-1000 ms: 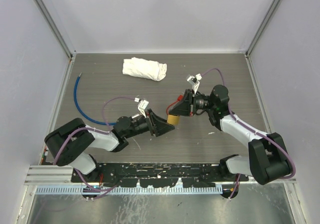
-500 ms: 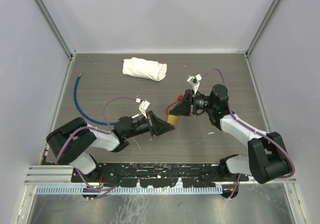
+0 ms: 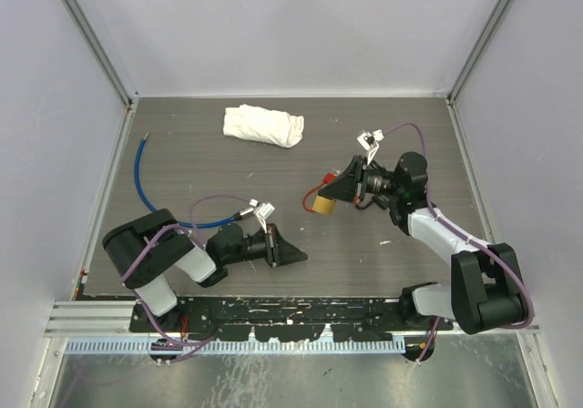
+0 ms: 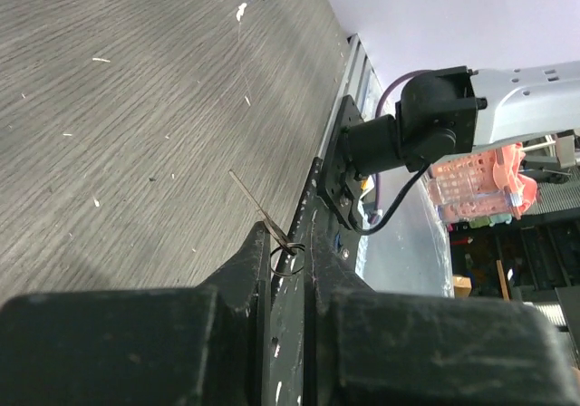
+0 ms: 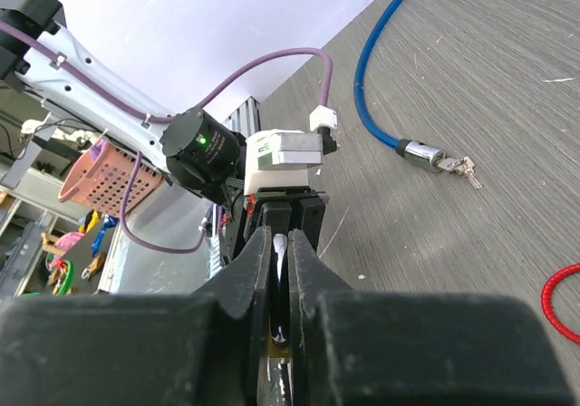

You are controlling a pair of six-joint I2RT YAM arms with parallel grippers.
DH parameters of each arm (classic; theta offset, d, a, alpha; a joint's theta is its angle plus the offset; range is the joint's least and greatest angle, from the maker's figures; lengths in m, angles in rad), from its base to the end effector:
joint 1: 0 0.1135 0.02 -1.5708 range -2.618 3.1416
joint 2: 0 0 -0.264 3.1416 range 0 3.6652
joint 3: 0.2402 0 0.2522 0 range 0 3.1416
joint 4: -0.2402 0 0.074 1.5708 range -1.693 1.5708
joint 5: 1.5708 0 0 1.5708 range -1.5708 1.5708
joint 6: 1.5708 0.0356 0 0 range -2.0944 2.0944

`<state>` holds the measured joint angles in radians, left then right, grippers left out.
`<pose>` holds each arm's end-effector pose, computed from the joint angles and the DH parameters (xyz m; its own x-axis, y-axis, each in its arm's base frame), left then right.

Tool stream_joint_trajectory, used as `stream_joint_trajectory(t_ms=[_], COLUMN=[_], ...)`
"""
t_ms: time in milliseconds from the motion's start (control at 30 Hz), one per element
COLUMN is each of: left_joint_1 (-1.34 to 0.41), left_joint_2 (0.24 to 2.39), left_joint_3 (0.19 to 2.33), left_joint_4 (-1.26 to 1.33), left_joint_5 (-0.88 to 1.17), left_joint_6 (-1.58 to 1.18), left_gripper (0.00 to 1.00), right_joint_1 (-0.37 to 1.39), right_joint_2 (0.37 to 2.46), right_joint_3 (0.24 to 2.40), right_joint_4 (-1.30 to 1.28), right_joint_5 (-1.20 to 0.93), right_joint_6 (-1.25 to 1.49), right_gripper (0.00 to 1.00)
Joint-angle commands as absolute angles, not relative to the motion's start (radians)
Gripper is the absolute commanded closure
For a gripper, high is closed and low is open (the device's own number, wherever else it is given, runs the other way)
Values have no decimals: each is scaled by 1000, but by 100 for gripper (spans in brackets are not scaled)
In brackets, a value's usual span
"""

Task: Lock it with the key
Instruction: Remove the key from the lock, then place the lock at the center of the board.

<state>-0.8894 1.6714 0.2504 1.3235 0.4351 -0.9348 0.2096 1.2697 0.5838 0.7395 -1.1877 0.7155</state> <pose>0.1447 -0.2022 0.1326 -0.8156 -0.1525 -0.5582 0.5260 0.2066 -0.8250 0.2440 0.0857 0.2616 -0.6057 0.1218 -0.7863 -0.7768 0.1232 0.6176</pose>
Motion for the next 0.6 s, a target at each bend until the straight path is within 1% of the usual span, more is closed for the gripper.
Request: stream_joint_trajectory(t_ms=[0, 67, 133, 233, 267, 367, 433, 567], left_joint_1=[-891, -881, -862, -842, -839, -839, -840, -840], left_joint_2=[1670, 1655, 1624, 1550, 1520, 1438, 1409, 1373], left_joint_3=[245, 247, 262, 298, 314, 369, 385, 394], left_joint_4=[1390, 1330, 1196, 917, 785, 492, 389, 305], left_joint_5=[439, 427, 420, 394, 384, 320, 280, 243], left_joint_6=[-916, -910, -905, -860, -832, -751, -725, -708], left_gripper=[100, 100, 100, 100, 100, 98, 98, 96], right_joint_1=[204, 204, 205, 207, 211, 232, 253, 311], right_joint_2=[1276, 1291, 1317, 1360, 1371, 1403, 1430, 1485], right_joint_3=[587, 618, 644, 664, 669, 714, 753, 815], right_joint_4=[784, 632, 495, 391, 355, 200, 82, -100], right_joint_5=[-1169, -1152, -1145, -1148, -1145, -1132, -1119, -1058], right_joint_6=[719, 590, 483, 393, 355, 214, 110, -51], right_gripper=[99, 99, 99, 98, 97, 96, 95, 94])
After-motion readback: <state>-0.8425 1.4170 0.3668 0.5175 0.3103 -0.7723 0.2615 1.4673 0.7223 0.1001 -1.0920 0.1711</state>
